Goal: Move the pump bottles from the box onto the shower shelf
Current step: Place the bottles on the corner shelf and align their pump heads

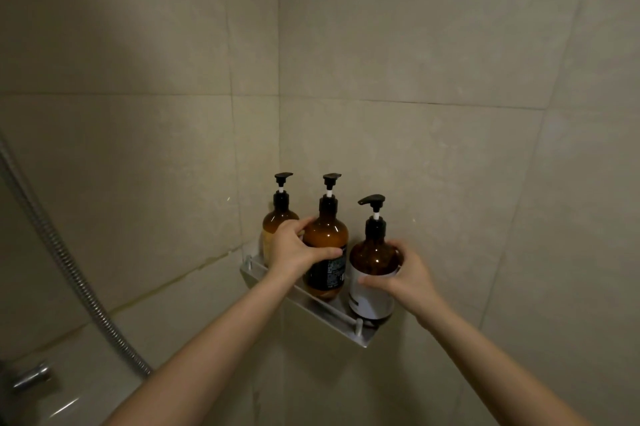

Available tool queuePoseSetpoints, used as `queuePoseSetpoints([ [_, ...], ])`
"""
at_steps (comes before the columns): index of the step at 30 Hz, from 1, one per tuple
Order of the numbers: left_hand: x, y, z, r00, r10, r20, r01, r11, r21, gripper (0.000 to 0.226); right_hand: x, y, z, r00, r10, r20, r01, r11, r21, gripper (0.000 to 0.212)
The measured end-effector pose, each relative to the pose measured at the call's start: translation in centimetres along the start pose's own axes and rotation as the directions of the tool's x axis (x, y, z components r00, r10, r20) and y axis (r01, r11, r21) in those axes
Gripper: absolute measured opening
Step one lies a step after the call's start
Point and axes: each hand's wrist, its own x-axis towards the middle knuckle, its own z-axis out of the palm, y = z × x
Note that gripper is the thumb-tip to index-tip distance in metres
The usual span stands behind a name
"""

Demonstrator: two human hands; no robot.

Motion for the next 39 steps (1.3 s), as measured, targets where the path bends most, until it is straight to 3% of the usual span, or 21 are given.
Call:
queuePoseSetpoints([
  [8, 0.5, -1.9, 1.0, 0.999, -0.03, -0.025, 0.03, 0.999, 0.016, 0.089, 0.9, 0.5, 0.8, 1.0, 0.003, -0.014, -0.003, 1.0, 0.007, 0.066],
  [20, 0.5, -3.3, 0.8, 0.999, 0.033, -0.025, -0.031, 0.999, 0.044, 0.087, 1.4, 2.6, 1.2, 0.997, -0.062, 0.035, 0.06, 0.997, 0.049, 0.065],
  [30, 0.1, -3.0, -0.7, 0.987, 0.106, 0.123, -0.12, 0.987, 0.111, 0.093, 0.8, 1.7, 1.1, 0.999, -0.026, 0.03, 0.025, 0.999, 0.032, 0.069],
  [32, -0.1, -2.8, -1.5, 0.979, 0.158, 0.129, -0.169, 0.982, 0.082, 0.082, 0.7, 1.1, 1.0, 0.999, 0.016, 0.05, -0.015, 1.0, -0.006, 0.07],
  [35, 0.6, -2.5, -3.8, 0.971, 0.228, 0.068, -0.234, 0.969, 0.084, 0.048, 0.5, -0.1, 0.6, 0.998, 0.065, 0.025, -0.064, 0.996, -0.069, 0.079],
  [37, 1.8, -2.2, -5.5, 0.977, 0.211, 0.016, -0.212, 0.977, 0.015, 0.03, 0.2, -0.9, 0.2, 0.995, 0.07, -0.066, -0.075, 0.993, -0.086, 0.087],
  [39, 3.4, -1.9, -7.0, 0.986, 0.164, -0.038, -0.165, 0.985, -0.047, 0.028, -0.2, -1.4, -0.1, 0.978, 0.08, -0.192, -0.098, 0.991, -0.088, 0.082],
])
